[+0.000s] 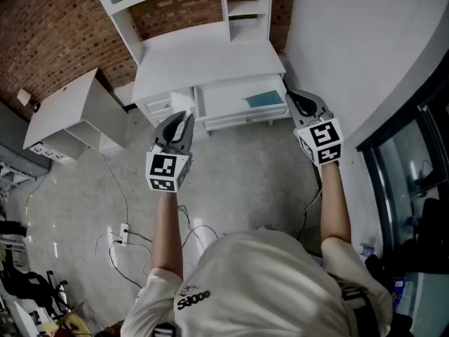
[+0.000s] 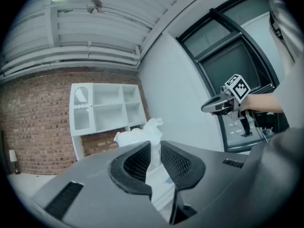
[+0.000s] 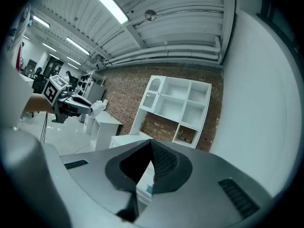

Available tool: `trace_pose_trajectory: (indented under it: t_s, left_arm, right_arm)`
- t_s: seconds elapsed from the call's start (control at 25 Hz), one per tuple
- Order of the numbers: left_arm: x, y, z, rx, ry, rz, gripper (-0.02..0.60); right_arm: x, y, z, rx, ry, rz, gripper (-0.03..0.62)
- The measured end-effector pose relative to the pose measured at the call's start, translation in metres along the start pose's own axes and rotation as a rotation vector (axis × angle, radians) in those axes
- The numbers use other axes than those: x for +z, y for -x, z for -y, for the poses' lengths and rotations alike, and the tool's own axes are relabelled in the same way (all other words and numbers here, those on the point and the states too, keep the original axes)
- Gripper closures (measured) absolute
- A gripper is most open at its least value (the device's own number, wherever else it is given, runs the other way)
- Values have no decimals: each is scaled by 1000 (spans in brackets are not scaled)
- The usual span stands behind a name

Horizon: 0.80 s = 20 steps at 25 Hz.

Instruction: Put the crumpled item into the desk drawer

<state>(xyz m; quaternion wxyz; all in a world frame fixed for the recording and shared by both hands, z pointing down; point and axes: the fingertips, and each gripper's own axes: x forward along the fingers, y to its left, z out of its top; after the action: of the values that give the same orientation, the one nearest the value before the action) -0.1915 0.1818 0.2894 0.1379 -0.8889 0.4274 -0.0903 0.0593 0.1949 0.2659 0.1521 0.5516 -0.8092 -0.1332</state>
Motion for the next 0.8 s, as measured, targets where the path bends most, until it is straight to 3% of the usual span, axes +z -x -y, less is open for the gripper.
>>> trace_pose_trajectory:
  t_s: [0.32,0.52,0.8]
  left_arm:
    - [0,-26,21,5,2,-21,508]
    - [-5,-48,52,-9,35,-47,506]
    - [-4,-77,75,-6,17,-81,508]
  right_arm:
    - [-13,5,20,45,6,49,600]
    - [-42,15,45,91,-50,15,600]
    - [-71,13,82,103,-102,17,599]
